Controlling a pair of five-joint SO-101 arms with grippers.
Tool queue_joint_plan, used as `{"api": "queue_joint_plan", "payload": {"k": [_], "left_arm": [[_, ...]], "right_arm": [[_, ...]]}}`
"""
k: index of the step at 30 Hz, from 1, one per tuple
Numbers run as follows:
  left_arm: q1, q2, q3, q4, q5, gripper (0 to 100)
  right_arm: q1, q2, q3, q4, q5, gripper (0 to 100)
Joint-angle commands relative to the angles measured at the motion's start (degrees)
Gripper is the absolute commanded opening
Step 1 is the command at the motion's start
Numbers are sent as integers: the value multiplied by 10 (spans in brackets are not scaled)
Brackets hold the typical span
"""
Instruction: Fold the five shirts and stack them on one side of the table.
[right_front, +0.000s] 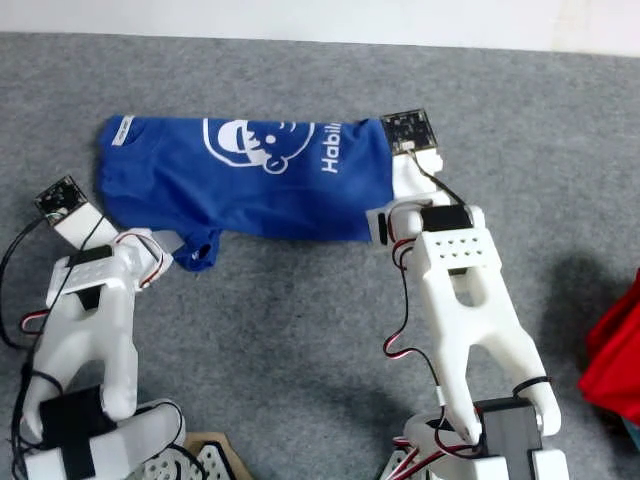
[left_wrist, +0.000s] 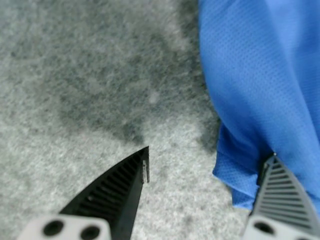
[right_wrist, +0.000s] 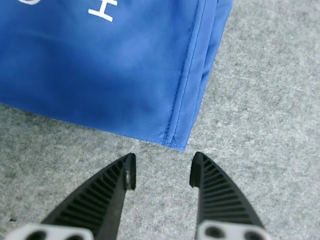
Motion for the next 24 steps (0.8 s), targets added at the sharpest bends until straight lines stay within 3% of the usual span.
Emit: {"api": "queue_joint_plan", "payload": {"k": [1,9,24], "left_arm": [[12,40,-52,-11,-1,280],[11,116,-125,-11,-84,7],[7,95,-139,-9,-87,6]], "right_arm": [[-4,-23,-2,-8,-6,181],[-4,-23,-1,-8,-6,181],[-4,-23,9,-9,-6,181]]}}
